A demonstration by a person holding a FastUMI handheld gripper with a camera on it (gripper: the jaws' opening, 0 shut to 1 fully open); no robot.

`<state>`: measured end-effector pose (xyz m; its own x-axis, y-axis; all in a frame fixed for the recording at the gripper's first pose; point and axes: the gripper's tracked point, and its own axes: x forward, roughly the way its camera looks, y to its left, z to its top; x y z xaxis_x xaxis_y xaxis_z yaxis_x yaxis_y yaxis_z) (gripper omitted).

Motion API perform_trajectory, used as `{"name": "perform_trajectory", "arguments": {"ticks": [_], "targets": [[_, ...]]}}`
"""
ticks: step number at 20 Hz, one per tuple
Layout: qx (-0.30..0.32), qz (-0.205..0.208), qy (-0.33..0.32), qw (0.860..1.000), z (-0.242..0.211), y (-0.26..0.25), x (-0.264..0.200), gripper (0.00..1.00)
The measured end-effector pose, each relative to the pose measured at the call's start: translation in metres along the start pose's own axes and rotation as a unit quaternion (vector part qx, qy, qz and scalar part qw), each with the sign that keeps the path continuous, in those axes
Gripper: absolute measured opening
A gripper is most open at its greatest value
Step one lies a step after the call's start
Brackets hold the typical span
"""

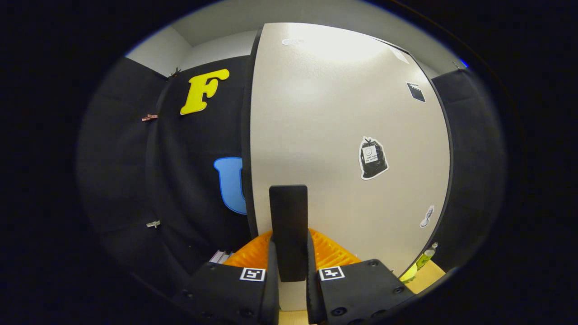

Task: Open the shoe cabinet door, grab the shoes and put them into the shoe cabinet, then close the shoe cabinet door.

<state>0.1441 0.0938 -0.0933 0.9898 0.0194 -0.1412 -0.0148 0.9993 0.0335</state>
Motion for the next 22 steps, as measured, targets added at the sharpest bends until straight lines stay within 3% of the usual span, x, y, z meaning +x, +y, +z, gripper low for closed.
{"name": "perform_trajectory", "arguments": {"ticks": [10,22], "targets": [[0.01,0.023,0.007,1.0,0.006,-0.02,-0.078,0.28],[-0.009,0.056,0.025,0.998,0.006,-0.084,-0.153,0.27]]}}
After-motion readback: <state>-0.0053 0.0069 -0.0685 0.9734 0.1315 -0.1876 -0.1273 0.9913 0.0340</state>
